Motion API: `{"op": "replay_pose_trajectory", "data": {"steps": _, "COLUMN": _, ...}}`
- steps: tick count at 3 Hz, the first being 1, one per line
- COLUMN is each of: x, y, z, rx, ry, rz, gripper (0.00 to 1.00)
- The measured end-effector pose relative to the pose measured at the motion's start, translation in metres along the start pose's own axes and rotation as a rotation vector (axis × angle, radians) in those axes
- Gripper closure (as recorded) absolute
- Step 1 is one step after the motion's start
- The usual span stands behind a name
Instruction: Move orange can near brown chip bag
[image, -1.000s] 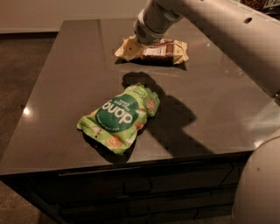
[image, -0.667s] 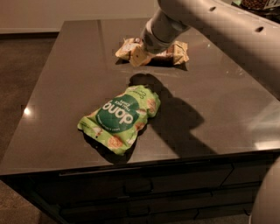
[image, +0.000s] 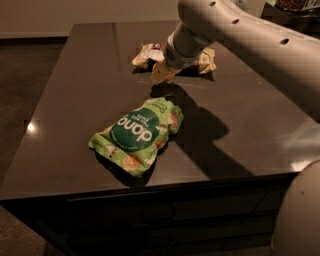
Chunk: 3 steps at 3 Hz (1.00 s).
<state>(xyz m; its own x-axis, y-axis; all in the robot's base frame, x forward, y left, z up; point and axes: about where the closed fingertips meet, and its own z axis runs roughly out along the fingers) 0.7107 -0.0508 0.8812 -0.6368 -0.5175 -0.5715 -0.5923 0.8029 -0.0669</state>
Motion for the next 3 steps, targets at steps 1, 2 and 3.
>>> {"op": "replay_pose_trajectory", "data": {"steps": 1, "x": -0.0048, "y": -0.0091, "z": 0.0022, "rx": 0.018, "ry": -0.008, "rz": 0.003, "gripper": 0.38}}
{"op": "replay_pose_trajectory", "data": {"steps": 2, "x": -0.0021, "y": -0.0107, "z": 0.0072, "rx": 0.021, "ry": 0.007, "rz": 0.0, "gripper": 0.15}}
{"op": "replay_pose_trajectory", "data": {"steps": 3, "x": -0.0018, "y": -0.0096, "z": 0.0088, "rx": 0.019, "ry": 0.009, "rz": -0.001, "gripper": 0.0}}
